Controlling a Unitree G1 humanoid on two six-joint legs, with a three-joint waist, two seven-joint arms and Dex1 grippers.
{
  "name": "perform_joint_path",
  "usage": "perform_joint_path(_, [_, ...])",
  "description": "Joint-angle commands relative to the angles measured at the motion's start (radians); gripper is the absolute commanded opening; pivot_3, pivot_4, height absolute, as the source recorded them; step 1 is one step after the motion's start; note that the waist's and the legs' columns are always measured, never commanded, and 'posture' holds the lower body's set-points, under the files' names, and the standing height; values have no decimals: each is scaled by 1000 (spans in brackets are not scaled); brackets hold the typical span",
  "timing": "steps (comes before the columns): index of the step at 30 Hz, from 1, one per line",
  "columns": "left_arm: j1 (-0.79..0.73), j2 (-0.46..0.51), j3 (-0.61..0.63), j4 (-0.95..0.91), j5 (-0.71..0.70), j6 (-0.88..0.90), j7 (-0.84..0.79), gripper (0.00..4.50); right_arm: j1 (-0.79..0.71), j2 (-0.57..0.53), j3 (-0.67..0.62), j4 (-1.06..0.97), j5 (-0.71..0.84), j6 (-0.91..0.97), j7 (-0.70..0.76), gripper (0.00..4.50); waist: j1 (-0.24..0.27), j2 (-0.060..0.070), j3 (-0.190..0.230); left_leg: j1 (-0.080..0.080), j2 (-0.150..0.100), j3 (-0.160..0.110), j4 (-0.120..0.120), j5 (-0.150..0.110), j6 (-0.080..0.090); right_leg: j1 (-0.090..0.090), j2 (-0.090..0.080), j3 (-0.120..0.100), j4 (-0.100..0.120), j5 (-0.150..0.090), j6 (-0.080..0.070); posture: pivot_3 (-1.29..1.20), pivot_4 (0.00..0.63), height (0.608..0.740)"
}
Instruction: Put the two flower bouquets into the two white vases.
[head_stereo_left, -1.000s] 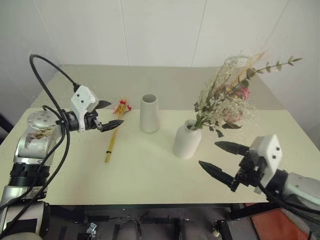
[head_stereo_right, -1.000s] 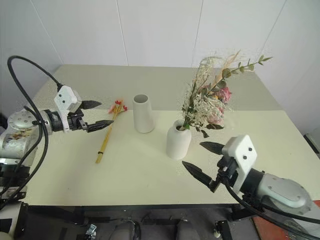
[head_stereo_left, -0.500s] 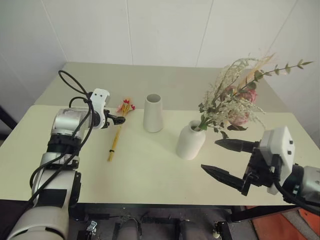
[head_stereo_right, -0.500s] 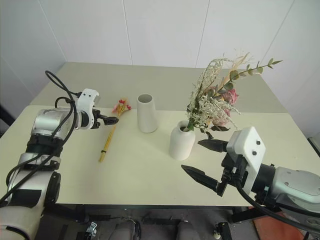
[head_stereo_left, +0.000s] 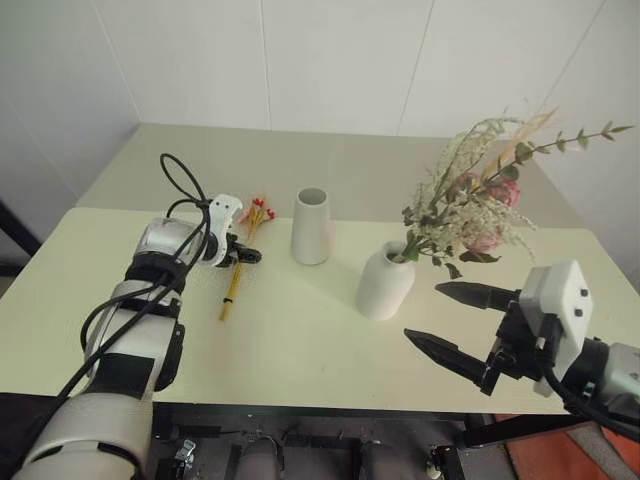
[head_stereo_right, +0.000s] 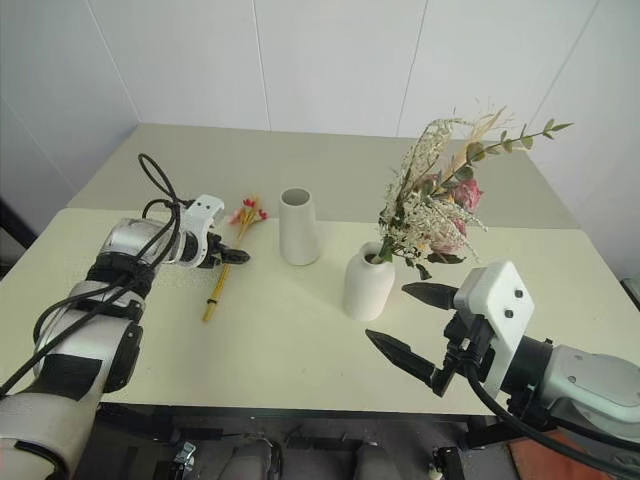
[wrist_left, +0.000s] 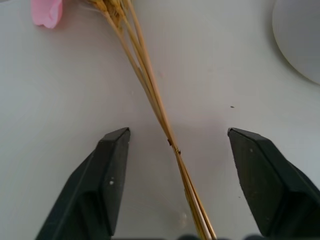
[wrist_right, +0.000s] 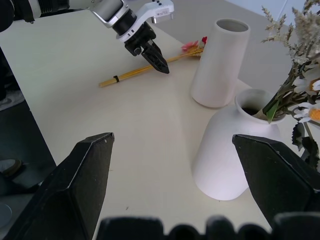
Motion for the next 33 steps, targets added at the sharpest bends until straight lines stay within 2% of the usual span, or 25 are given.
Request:
perform_joint_path(1, [-32, -33, 13, 81, 22, -51, 8, 2081, 3, 8, -28, -18, 2, -22, -9, 4500, 1, 0, 0, 0, 0, 0, 0, 0, 0, 0, 0, 0, 0, 0, 0, 0, 150, 740])
perform_joint_path(6, [-61, -56, 54, 152, 30, -119, 73, 447, 14, 9, -33, -22, -2, -22, -11, 4500, 1, 0, 0, 0, 0, 0, 0, 0, 0, 0, 0, 0, 0, 0, 0, 0, 150, 740])
perform_joint_path(8, [-65, -59, 77, 156, 31, -162, 115, 31, 21, 9, -39, -23, -2, -23, -10, 4500, 1, 0, 0, 0, 0, 0, 0, 0, 0, 0, 0, 0, 0, 0, 0, 0, 150, 740])
perform_joint_path(11, [-73, -63, 176, 154, -10, -258, 273, 31, 35, 11, -52, -26, -3, -24, -10, 4500, -2, 0, 0, -1, 0, -1, 0, 0, 0, 0, 0, -1, 0, 0, 0, 0, 150, 740])
perform_joint_path(16, [-97, -94, 304, 142, -45, -516, 538, 31, 51, 14, -61, -33, -14, -27, -8, 4500, -3, -1, 0, -1, 0, -1, 0, 0, 0, -1, 0, -1, 0, 2, -2, 0, 150, 740])
perform_joint_path(19, [-157, -114, 442, 142, -158, -640, 588, 31, 53, 15, -57, -34, -23, -32, -6, 4500, -3, -1, 1, -1, 0, -1, 0, 0, 0, 0, 0, -1, 0, 3, -2, 0, 150, 740])
perform_joint_path(22, [-189, -137, 552, 124, -261, -781, 526, 31, 50, 19, -51, -34, -31, -36, -5, 4500, -4, -2, 1, -2, 0, -1, 1, 0, 0, 0, 0, -1, -1, 3, -2, 0, 150, 740])
perform_joint_path(25, [-269, -174, 792, 112, -527, -843, 397, 31, 47, 39, -26, -41, -53, -49, -11, 4500, -4, -2, 1, -2, 0, -1, 0, 0, 0, 0, 0, -1, -1, 3, -3, 0, 150, 740])
perform_joint_path(33, [-330, -242, 882, 134, -666, -900, 163, 31, 81, 85, 40, -75, -81, -110, -59, 4500, -5, -2, 1, 0, 0, -1, 1, 0, 0, 2, 0, -2, -1, 2, -1, 0, 150, 740])
